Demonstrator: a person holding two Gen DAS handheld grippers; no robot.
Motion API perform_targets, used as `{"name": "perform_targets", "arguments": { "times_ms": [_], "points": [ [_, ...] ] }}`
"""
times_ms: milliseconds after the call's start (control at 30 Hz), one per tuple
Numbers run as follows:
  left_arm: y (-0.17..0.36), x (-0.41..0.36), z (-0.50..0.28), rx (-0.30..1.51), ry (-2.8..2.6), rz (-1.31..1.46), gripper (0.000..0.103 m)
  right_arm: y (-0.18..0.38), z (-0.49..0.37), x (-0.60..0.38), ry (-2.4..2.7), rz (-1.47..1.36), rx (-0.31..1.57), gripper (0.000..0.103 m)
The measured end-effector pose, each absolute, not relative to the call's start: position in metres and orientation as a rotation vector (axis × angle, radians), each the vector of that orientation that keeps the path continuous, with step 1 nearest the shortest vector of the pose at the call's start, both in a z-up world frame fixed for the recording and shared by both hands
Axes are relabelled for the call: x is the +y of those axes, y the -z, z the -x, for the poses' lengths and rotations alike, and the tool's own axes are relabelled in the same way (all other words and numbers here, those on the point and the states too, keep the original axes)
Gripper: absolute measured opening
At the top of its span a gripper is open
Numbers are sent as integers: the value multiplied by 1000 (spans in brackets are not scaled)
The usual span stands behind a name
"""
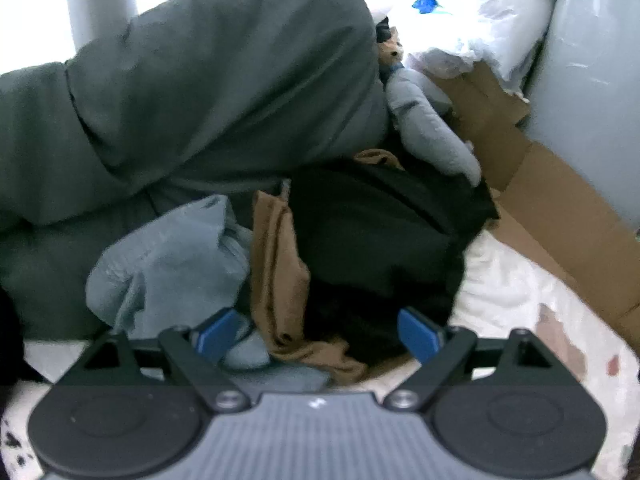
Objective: Fold clothes
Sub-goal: 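Move both grippers toward the black garment in the clothes pile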
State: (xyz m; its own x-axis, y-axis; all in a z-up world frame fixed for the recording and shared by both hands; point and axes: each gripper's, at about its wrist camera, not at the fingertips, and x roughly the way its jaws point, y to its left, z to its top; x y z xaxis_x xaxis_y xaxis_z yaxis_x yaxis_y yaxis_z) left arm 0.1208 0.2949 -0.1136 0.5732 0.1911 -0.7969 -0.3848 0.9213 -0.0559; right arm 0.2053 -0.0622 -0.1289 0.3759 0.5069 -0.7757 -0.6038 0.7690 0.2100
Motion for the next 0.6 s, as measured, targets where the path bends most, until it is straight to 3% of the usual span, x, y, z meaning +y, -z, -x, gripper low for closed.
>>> {"name": "perform_targets", "arguments": {
  "times_ms": [600],
  "points": [
    [191,294,-177,891,-298,219,87,252,-231,-35,-773,84,981,92]
  ]
}}
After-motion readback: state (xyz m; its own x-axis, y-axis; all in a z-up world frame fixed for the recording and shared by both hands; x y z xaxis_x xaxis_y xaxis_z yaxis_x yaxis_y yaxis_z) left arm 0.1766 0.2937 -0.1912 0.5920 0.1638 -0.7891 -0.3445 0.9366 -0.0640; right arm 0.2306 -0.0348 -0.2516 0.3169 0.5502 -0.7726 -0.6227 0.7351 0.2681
